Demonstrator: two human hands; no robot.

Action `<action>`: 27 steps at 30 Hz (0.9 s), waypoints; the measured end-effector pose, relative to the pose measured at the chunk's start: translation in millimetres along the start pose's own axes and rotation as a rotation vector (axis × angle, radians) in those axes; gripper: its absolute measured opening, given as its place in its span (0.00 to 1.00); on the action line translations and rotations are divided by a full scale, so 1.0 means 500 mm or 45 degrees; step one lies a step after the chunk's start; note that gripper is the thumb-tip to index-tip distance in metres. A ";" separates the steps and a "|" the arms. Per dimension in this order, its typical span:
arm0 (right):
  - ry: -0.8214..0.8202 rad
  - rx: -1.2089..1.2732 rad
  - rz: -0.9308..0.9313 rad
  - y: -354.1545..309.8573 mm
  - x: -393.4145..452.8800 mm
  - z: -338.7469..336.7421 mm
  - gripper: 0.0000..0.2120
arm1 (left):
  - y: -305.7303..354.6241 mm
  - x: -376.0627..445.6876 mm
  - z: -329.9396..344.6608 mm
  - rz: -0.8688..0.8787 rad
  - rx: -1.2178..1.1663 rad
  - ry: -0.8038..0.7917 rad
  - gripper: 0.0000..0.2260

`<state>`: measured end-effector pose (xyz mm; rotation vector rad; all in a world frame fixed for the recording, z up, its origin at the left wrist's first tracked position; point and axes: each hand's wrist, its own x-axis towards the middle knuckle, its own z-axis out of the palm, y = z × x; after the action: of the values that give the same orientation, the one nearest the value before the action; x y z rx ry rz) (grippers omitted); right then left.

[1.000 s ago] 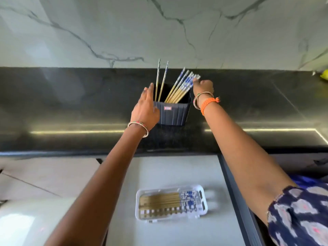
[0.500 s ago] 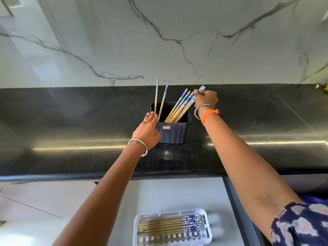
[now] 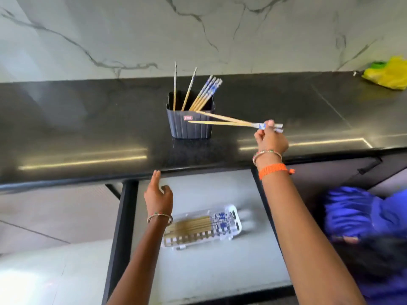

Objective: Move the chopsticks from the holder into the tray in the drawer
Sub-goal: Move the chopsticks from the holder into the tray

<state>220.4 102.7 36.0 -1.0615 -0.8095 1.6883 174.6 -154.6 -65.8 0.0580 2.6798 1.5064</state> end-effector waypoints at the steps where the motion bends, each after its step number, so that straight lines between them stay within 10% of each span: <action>1: 0.017 0.066 0.132 0.036 -0.014 -0.034 0.16 | -0.034 -0.019 0.003 -0.054 0.045 -0.015 0.23; 8: 0.084 -0.090 0.619 0.244 -0.082 -0.216 0.17 | -0.171 -0.087 -0.014 -0.318 0.235 -0.152 0.16; 17: 0.042 -0.896 0.464 0.337 -0.131 -0.273 0.18 | -0.224 -0.104 -0.017 -0.479 0.285 -0.345 0.11; 22: -0.058 -0.880 0.636 0.359 -0.150 -0.264 0.06 | -0.229 -0.096 -0.017 -0.522 0.313 -0.349 0.10; 27: -0.175 -0.787 0.912 0.353 -0.164 -0.247 0.21 | -0.231 -0.089 -0.011 -0.545 0.350 -0.365 0.10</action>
<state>282.5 -27.2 -144.1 -1.8319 -1.1731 2.1760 218.7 -222.2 -159.8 -0.2492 2.4425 0.9258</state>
